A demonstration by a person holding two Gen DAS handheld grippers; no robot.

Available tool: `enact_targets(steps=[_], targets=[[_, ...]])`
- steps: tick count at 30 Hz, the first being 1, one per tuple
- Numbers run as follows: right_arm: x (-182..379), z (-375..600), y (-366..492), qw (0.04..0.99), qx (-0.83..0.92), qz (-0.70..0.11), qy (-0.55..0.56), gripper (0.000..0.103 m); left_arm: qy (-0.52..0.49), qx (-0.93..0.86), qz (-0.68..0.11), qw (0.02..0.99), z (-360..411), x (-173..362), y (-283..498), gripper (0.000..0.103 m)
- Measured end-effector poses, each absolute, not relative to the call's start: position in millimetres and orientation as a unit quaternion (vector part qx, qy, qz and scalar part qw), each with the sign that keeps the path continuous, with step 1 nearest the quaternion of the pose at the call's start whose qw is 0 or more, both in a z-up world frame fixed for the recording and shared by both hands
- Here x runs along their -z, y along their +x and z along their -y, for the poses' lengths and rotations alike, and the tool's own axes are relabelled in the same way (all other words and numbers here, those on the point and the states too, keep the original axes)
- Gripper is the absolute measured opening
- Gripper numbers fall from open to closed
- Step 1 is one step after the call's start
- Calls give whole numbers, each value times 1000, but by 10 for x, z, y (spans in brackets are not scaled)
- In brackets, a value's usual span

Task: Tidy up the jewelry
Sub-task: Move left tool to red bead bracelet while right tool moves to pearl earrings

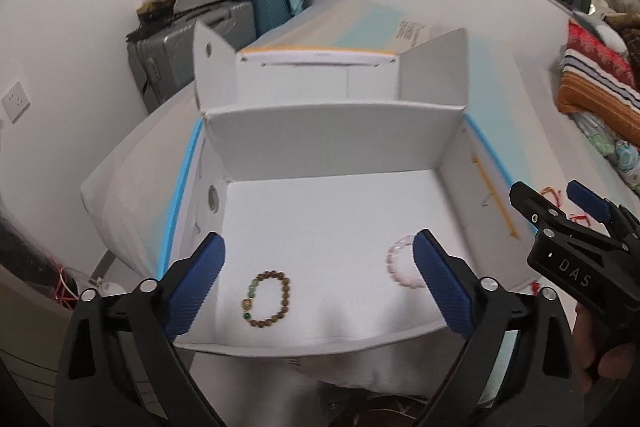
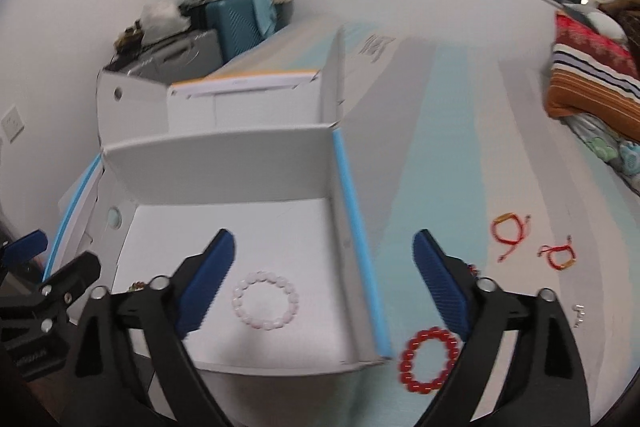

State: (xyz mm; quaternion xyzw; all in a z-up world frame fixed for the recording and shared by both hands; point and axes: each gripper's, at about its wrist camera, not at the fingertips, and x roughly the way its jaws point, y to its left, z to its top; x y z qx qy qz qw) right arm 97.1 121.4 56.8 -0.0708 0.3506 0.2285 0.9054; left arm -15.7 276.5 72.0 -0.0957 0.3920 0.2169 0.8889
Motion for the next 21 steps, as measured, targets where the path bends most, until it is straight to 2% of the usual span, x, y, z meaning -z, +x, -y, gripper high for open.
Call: enact_targets(steps=[1, 9, 21], targets=[[-610, -1125, 968, 911, -220, -344, -66, 95, -93, -215, -388, 891, -2700, -743, -163, 97], [-784, -478, 966, 929, -180, -318, -58, 95, -87, -181, -378, 904, -2176, -810, -63, 97], [-707, 595, 1142, 940, -111, -320, -39, 95, -38, -115, -371, 921, -1220, -791, 231, 97]])
